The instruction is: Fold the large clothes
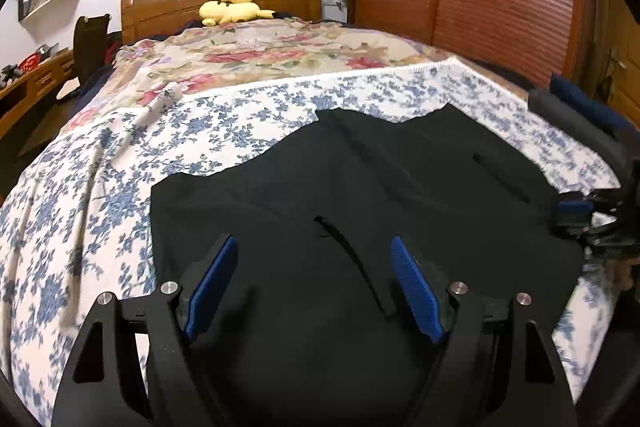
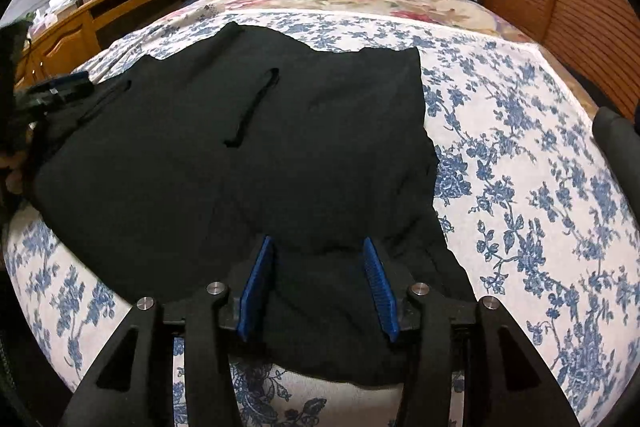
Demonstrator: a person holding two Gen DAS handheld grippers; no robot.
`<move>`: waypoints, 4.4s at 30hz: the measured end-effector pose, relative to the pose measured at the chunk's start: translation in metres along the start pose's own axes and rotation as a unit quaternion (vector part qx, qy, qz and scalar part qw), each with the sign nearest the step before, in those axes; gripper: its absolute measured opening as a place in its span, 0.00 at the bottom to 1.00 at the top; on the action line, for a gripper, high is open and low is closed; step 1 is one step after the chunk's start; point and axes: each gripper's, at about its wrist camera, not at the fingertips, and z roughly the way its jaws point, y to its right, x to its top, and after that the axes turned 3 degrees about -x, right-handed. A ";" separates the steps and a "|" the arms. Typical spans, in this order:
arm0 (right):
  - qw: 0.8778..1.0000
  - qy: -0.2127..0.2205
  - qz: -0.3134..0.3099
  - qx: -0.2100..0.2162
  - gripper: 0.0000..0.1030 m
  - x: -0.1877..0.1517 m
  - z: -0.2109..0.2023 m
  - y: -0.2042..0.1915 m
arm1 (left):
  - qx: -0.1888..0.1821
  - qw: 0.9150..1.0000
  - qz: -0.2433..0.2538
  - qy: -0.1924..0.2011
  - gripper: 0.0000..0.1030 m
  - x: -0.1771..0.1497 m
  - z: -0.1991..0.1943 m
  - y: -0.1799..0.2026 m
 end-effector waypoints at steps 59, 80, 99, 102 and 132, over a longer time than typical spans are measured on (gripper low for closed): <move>0.991 0.073 -0.052 0.103 0.50 -0.005 -0.028 -0.038 | 0.060 0.971 -0.221 -0.071 0.24 -0.116 -0.064 -0.043; 0.994 0.083 0.027 0.060 0.50 -0.020 -0.067 0.032 | 0.023 0.999 -0.025 0.024 0.09 0.071 -0.089 0.135; 0.993 0.073 0.084 0.046 0.50 -0.077 -0.107 0.095 | -0.077 0.994 0.049 -0.057 0.09 0.057 0.040 0.292; 0.992 0.079 0.084 0.046 0.50 -0.076 -0.112 0.093 | -0.068 0.995 0.053 -0.052 0.12 0.057 0.036 0.292; 0.983 0.161 0.058 0.065 0.50 -0.037 -0.142 0.059 | -0.006 0.999 -0.008 0.042 0.75 0.009 -0.056 0.172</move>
